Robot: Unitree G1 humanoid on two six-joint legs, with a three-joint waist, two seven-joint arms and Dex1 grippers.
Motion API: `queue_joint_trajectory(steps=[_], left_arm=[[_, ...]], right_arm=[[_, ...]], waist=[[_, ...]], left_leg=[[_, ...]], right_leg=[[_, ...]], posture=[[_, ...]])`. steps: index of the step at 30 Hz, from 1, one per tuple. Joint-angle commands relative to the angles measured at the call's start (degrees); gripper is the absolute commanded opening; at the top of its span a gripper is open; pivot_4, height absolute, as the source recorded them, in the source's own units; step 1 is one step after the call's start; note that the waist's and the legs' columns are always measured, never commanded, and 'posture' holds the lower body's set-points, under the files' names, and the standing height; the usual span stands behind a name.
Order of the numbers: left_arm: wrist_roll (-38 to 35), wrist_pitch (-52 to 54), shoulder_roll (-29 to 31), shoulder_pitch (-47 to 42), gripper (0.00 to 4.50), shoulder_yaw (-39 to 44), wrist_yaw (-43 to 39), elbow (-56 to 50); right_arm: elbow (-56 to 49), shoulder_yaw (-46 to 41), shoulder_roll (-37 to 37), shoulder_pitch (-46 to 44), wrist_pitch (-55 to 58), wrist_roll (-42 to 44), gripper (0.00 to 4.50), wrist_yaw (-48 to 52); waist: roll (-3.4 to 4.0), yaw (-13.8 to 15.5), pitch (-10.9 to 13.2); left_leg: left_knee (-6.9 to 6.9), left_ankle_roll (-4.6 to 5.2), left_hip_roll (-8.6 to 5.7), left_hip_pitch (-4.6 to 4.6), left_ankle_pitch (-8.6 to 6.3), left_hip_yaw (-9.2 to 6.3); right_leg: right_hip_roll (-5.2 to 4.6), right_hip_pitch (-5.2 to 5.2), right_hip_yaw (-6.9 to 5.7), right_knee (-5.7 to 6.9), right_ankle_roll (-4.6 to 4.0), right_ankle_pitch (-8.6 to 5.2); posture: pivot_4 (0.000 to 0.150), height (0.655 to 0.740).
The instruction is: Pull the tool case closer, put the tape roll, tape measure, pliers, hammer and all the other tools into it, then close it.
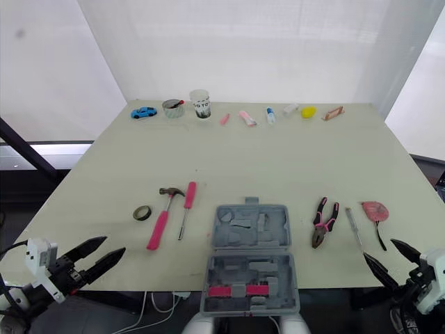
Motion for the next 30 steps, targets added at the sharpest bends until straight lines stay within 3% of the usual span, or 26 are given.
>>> queue_joint_trajectory(steps=[1,10,19,24,30], left_arm=[[3.6,-2.6,3.7,-1.4,4.33,-0.9,-0.4,1.8],[15.7,-8.4,17.3,-11.3,4.33,-10.3,-3.9,10.5],[28.9,-10.1,27.5,-25.1,4.33,-26.0,-8.5,12.2],[39.1,-11.8,29.4,-37.0,4.33,-37.1,-11.4,13.8],[46.0,-10.9,28.6,-44.7,4.33,-44.9,-14.7,13.9]], right_arm=[[-3.7,-0.9,-1.5,-0.7,1.7,2.1,4.50,0.5],[-11.3,8.0,-6.9,-10.2,8.2,5.4,4.50,5.6],[-9.3,17.4,-8.4,-24.0,8.8,4.2,4.50,11.0],[-6.3,22.8,-6.6,-32.4,8.1,3.4,4.50,13.7],[-2.9,25.7,-5.8,-37.9,6.4,2.7,4.50,18.2]], waist=[[0.00,-0.1,0.0],[-0.02,0.0,0.0],[-0.16,0.1,0.1],[-0.29,0.1,0.2],[-0.29,0.0,0.3]], left_leg=[[-0.04,0.00,0.00,0.01,0.00,0.03],[-0.09,0.00,0.01,0.07,0.00,0.08],[-0.16,0.00,-0.05,0.05,-0.01,0.60],[-0.15,0.00,-0.19,0.04,-0.01,0.64],[-0.11,0.00,-0.13,-0.25,0.00,0.61]], right_leg=[[-0.01,0.00,0.01,-0.01,-0.02,0.00],[-0.03,-0.01,-0.01,-0.01,-0.21,0.11],[-0.15,-0.05,-0.21,-0.02,-0.22,0.13],[-0.05,-0.05,-0.19,-0.01,-0.20,0.13],[0.19,-0.31,-0.10,-0.01,-0.16,0.15]], posture=[[0.150,0.7400],[0.150,0.7400],[0.150,0.7400],[0.150,0.7400],[0.150,0.7400]])
